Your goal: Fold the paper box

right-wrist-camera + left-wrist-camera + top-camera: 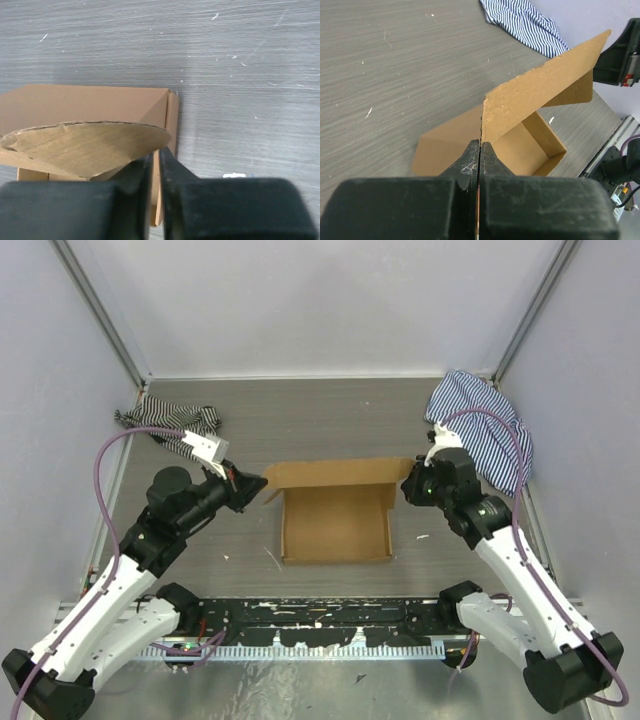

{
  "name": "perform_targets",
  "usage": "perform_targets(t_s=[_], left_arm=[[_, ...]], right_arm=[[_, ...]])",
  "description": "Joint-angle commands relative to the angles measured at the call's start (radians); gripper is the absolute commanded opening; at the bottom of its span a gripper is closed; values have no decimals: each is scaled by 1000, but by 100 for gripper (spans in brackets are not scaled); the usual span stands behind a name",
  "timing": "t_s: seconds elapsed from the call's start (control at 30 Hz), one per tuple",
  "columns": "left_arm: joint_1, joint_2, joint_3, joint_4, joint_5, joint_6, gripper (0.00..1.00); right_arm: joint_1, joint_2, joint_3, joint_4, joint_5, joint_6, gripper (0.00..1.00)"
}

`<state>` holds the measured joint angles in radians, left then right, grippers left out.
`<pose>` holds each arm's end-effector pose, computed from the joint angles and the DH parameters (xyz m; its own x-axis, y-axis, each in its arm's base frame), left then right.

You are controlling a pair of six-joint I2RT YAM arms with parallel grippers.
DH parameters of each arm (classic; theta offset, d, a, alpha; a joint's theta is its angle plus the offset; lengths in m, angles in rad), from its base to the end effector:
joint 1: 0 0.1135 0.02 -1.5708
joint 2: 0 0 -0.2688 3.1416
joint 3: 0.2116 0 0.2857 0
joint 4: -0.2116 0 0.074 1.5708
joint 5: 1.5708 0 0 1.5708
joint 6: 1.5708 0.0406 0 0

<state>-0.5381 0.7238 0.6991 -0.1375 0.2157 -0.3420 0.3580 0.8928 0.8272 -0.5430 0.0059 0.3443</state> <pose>0.1771 -0.1158 0.3262 -0.3594 -0.1670 -0.9181 0.5960 0.7160 -0.3635 0.2137 0.0797 0.2989 -0.6208 0.1281 -0.7734 -0.1448 0.9508 0.2738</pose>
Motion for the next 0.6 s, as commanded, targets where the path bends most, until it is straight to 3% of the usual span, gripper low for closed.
perform_targets(t_s=[0.0, 0.13, 0.2, 0.57], left_arm=[[-23, -33, -10, -113, -82, -4, 0], [-23, -28, 26, -168, -119, 8, 0], [-23, -23, 41, -183, -136, 14, 0], [-23, 29, 123, -169, -151, 60, 0]], right_arm=[[5, -105, 95, -82, 98, 22, 24], [4, -129, 230, -167, 110, 6, 49], [5, -125, 286, -204, 81, -17, 55], [5, -14, 368, -152, -432, -186, 59]])
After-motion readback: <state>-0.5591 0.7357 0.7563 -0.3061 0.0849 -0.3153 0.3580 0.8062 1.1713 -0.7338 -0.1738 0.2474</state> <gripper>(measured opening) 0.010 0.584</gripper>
